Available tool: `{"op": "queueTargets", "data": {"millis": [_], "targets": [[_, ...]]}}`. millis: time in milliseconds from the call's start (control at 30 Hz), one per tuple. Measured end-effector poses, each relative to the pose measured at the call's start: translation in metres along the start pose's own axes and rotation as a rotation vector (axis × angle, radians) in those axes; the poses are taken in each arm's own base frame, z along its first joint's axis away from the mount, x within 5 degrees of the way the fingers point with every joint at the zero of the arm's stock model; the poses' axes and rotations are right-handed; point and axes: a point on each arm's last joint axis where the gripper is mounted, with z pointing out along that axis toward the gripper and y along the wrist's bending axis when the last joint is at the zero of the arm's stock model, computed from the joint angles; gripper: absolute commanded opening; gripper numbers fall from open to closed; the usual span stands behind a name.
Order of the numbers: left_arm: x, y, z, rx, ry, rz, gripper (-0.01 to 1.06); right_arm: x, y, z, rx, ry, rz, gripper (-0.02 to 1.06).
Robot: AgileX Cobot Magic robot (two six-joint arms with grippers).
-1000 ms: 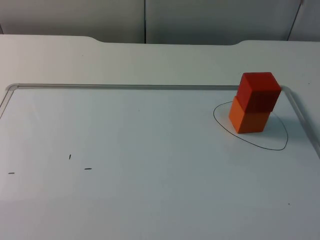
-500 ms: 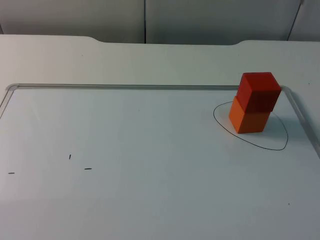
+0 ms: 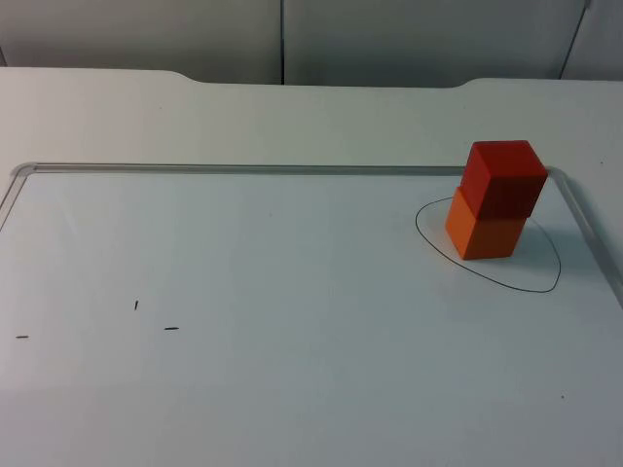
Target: Pick up one cube with the left hand and another cube with the right hand. First place the cube in the right hand at the target position, then stack the cube in the left hand on top.
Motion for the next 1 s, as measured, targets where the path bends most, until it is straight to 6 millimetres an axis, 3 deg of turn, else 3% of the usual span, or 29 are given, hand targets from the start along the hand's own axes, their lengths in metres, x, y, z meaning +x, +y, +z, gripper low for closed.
{"op": "queueTargets", "data": {"millis": [367,1000], "targets": [[0.0000,0.0002,0.0000,-0.002,0.000,0.001,1.01,-0.0005,0.0021,0.0011,0.272,-0.006,0.147,1.05],[0.0001,-0.0001,-0.0002,-0.044,0.002,-0.020,1.01,-0.0006,0.0021,0.0011,0.278,-0.006,0.150,1.05]]}}
